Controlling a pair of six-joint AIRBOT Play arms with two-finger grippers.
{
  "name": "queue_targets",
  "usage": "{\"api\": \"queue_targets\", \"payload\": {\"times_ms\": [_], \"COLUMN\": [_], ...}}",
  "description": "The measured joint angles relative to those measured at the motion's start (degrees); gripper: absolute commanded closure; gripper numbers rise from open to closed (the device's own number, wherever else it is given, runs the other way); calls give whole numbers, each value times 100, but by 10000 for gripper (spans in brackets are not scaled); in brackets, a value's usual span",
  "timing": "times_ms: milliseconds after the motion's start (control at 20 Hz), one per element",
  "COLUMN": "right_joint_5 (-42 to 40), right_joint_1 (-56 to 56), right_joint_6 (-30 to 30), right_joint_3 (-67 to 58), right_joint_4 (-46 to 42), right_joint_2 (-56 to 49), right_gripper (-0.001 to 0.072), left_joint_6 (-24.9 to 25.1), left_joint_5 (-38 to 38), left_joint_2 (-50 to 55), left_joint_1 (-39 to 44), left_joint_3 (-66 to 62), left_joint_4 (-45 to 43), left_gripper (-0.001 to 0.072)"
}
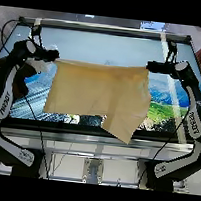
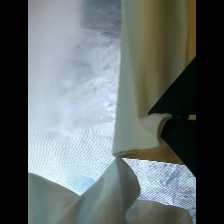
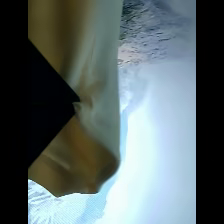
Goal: Fold the shirts.
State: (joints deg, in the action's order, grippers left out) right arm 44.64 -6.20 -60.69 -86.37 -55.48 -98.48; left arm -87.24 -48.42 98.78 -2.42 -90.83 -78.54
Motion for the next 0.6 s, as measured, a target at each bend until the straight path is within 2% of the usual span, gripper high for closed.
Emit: {"api": "queue_targets", "payload": {"times_ms": [200,450,500,550,600], "right_joint_5": [621,728,726,728,754], "right_joint_1": [2,33,39,44,46], "right_joint_6": [-105,-142,-144,-146,-146], "right_joint_3": [446,1036,1115,1167,1207], "right_joint_4": [-485,-638,-647,-649,-636], "right_joint_2": [-35,-39,-39,-39,-39], "right_gripper": [687,682,679,640,536], "left_joint_6": [20,20,20,20,22], "left_joint_5": [-426,-516,-509,-507,-507], "left_joint_2": [50,74,74,74,74], "left_joint_1": [0,0,0,0,0], "left_joint_3": [448,1025,1086,1137,1167], "left_joint_4": [-223,-286,-278,-236,-184], "left_gripper": [695,692,577,246,-10]}}
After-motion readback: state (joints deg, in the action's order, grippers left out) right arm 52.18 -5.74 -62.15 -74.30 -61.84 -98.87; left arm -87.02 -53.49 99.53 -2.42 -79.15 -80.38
